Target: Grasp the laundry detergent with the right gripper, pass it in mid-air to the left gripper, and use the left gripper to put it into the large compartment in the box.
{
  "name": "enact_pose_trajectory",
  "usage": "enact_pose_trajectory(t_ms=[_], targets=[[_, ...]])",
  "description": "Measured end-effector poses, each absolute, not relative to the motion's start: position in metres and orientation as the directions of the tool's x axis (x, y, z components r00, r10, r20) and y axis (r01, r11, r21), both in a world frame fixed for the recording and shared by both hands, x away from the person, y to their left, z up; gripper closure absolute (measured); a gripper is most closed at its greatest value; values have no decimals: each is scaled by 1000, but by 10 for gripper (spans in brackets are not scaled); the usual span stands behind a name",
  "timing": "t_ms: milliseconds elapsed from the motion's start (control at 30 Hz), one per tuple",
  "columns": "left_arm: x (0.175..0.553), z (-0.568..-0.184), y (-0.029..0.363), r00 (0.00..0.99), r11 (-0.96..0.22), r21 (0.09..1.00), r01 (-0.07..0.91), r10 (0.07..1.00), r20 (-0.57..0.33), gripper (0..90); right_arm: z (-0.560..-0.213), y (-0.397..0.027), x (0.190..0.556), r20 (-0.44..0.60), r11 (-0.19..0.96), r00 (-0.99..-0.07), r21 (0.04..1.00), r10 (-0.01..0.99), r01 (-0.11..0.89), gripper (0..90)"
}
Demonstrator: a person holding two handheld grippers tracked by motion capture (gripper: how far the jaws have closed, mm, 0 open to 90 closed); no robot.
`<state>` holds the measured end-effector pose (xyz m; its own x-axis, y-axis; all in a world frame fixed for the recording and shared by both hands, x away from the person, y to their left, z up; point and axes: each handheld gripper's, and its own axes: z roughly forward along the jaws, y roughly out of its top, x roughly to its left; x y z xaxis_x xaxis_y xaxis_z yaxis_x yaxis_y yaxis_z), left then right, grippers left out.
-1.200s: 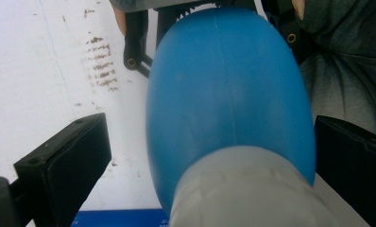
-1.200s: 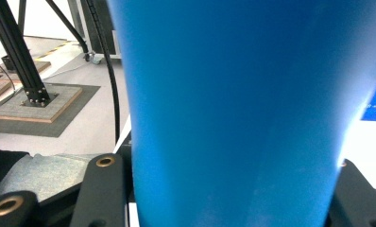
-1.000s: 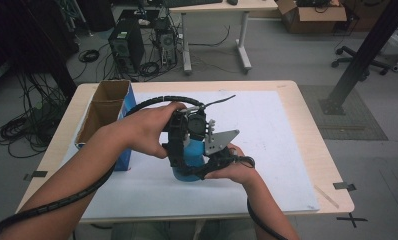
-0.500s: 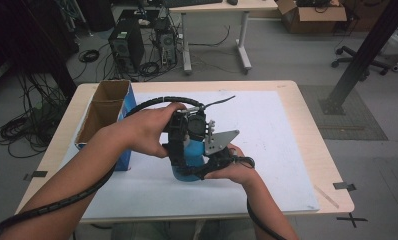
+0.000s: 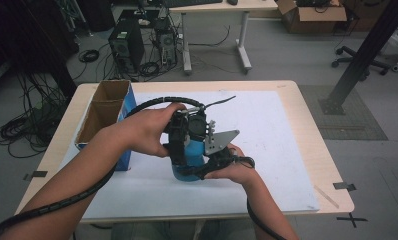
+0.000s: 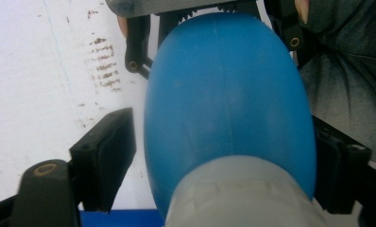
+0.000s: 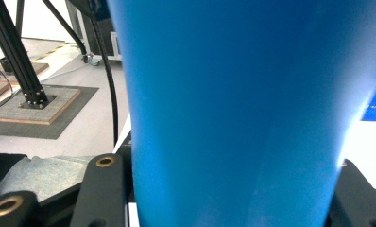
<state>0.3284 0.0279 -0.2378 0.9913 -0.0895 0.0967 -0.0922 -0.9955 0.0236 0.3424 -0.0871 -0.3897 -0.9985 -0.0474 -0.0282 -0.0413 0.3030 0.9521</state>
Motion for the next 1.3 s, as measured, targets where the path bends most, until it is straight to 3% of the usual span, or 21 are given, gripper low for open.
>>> enact_pose_trajectory(t_ms=[400,600,1300], targets=[[328,-238,27,992,-996,14,-91,-90,92,255,-388,-87,341,-20,299,-999,954,-47,-33,455],[327,-238,26,993,-996,11,-93,-92,80,364,-388,-87,341,-23,298,-999,954,-44,-35,455],[326,-239,24,994,-998,-20,-64,-65,87,379,-390,-86,341,-21,296,-999,955,-44,-33,452]])
